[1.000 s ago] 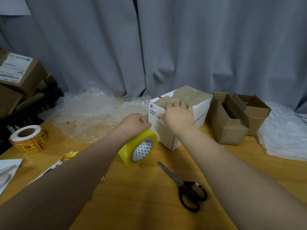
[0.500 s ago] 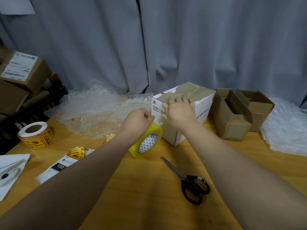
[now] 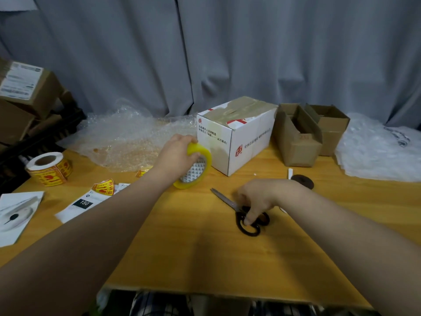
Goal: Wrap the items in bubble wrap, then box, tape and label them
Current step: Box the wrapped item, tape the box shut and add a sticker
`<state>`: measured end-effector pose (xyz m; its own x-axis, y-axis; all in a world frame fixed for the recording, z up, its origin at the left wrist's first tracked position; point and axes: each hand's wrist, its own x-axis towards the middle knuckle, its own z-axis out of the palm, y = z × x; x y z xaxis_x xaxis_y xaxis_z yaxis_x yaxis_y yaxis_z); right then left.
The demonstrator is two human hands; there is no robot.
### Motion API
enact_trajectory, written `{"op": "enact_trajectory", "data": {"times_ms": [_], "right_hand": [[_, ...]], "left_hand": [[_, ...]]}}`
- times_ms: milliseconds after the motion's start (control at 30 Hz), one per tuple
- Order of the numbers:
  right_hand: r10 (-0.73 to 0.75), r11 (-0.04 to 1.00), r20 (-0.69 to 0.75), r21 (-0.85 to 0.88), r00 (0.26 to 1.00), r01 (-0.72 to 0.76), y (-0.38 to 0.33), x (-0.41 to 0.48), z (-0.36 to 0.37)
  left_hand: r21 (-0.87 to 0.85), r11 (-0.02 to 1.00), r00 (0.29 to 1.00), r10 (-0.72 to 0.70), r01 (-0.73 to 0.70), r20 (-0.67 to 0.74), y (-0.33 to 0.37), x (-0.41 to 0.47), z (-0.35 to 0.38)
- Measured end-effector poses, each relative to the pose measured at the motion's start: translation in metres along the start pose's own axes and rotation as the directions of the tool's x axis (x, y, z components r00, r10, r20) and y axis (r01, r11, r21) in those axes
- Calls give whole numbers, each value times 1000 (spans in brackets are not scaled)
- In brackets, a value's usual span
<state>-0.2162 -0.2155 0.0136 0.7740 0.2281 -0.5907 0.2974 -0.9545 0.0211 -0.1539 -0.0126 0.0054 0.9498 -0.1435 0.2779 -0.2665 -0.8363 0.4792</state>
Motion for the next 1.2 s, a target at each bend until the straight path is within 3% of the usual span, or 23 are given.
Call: {"op": "enact_trajectory", "data": {"times_ms": [67,200,367,500,600,733,867,1033,1200], "right_hand": [[12,999,-18,47,1000,-11,4,2,5],[39,998,-237,-28,971,-47,6,10,10],[57,970,-266,241,962,10,27,12,9],[65,718,-231,686,971,115,50,-2,-3],[23,547,-182,826,983,140,62,-6,-9],[-23,442,-136,887,990,132,67,-7,-14],[-40,405,-135,904,990,139,67,-6,-17],[-81,366,-187,908,979,204,57,6,-22],[29,352,-271,904,962,244,34,23,-38]], "left_hand": [[-17,1000,1000,7,-7,-25,2,-2,2],[-6,1000,1000,1,-1,-9,5,1,4],[11,1000,999,1,-2,43,2,10,-2],[-67,997,999,-31,33,34,12,25,-10],[-18,996,990,-86,89,112,26,42,-15],[-30,992,964,-110,120,243,30,60,-14],[-118,973,927,-148,199,344,20,64,-11],[-196,943,918,-189,269,349,11,67,-7],[-218,929,914,-212,298,345,10,68,-5]]}}
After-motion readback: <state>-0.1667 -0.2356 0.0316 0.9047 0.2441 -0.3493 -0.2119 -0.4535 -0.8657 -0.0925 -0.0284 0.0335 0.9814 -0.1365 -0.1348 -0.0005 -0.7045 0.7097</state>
